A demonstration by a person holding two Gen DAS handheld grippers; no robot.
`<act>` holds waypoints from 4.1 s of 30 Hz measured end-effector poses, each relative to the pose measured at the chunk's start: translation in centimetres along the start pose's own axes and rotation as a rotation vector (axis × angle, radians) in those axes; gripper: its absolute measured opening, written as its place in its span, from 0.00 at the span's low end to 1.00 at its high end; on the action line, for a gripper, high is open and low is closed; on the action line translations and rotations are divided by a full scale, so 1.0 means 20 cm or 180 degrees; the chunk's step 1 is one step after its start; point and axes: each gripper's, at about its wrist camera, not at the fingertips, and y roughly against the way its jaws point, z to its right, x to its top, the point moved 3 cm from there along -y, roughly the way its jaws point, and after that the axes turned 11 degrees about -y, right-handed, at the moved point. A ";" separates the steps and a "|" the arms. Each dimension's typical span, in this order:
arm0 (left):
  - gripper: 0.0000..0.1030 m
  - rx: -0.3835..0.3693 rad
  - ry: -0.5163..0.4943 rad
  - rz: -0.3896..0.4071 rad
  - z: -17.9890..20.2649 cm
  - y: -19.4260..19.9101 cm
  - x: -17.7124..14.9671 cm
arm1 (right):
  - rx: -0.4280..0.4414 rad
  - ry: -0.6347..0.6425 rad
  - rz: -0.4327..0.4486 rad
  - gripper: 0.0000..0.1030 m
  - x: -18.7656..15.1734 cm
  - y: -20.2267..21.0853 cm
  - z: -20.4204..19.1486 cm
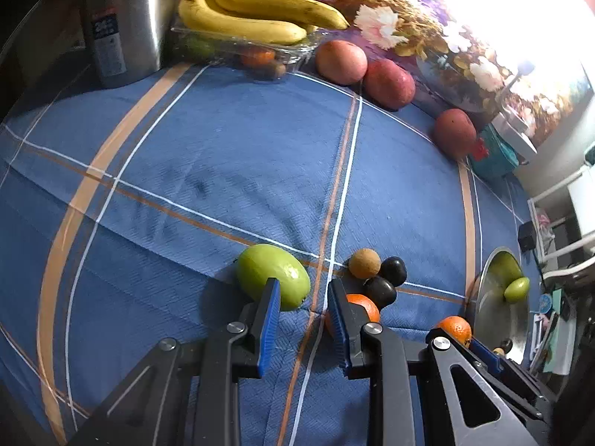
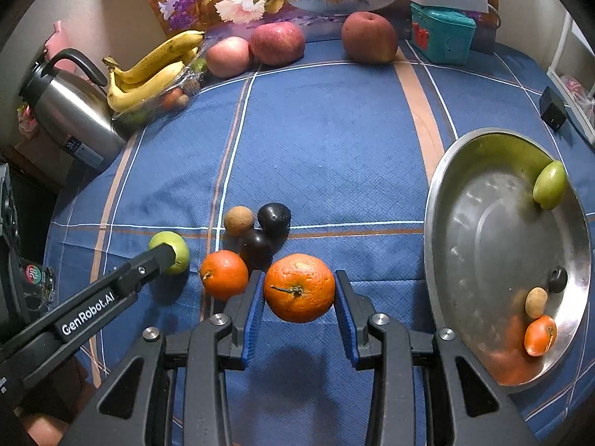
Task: Organize fruits
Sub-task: 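Close the left gripper on the green apple while the right gripper holds the orange, then lift and carry the orange and green apple over the steel pan with both grippers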
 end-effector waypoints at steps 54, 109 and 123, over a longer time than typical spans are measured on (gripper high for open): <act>0.50 -0.0037 0.0387 -0.0161 -0.10 -0.08 -0.02 | 0.0031 -0.0107 -0.0036 0.37 0.02 0.01 0.05; 0.47 0.0047 0.0008 0.0399 0.03 -0.04 0.21 | -0.0208 -0.0648 0.0167 0.37 0.11 0.10 0.40; 0.52 0.0519 0.0000 0.0335 -0.11 -0.24 0.27 | -0.0233 -0.0632 0.0147 0.37 0.13 0.07 0.39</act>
